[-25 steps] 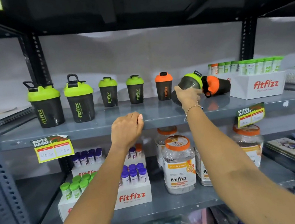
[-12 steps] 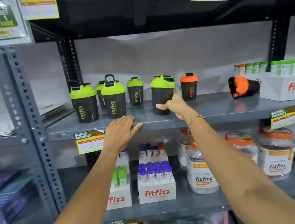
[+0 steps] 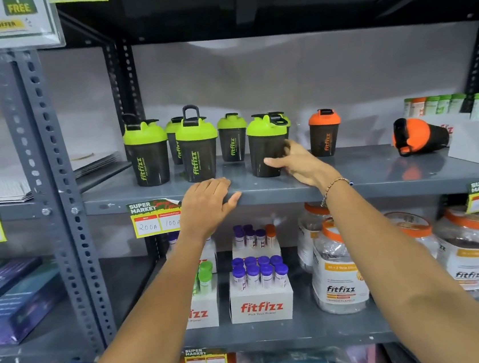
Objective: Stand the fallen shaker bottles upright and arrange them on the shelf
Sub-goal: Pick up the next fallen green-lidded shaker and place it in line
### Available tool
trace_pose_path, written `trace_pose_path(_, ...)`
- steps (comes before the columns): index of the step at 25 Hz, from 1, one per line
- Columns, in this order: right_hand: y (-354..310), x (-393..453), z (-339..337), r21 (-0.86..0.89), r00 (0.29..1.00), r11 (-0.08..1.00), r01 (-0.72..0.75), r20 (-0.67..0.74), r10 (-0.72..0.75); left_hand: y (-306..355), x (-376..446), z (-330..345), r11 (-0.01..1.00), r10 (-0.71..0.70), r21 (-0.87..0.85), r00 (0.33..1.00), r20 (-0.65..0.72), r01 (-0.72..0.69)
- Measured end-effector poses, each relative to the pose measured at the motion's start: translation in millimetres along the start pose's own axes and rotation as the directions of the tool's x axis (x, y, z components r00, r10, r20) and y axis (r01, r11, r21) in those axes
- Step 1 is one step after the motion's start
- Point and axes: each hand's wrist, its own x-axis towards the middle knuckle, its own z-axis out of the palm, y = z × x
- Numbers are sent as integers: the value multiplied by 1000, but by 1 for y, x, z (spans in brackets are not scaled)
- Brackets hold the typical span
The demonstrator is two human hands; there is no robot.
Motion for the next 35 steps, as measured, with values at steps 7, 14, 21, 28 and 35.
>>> trace_pose_path(7,1,5,4,-130,999,991,-17,-29,13,2,-2,5,999,-38,-8,999,-24,38)
trace_pose_path(14,3,4,5,-223,998,974,-34,-52,23,6,-2,5,996,-89,-19,996,8,89)
trace_pose_path(21,2,3,4,-191,998,980,-50,-47,42,6,-3,4,995,-102,-13,993,55,103)
trace_pose_path(28,0,3,3,-263,996,961,-88,-1,91,8,-3,2,992,-117,-32,991,59,119)
trace_pose_path(35,2,3,3,-296,995,950,-96,-23,94,7,-3,1,993,-115,-26,991,65,117)
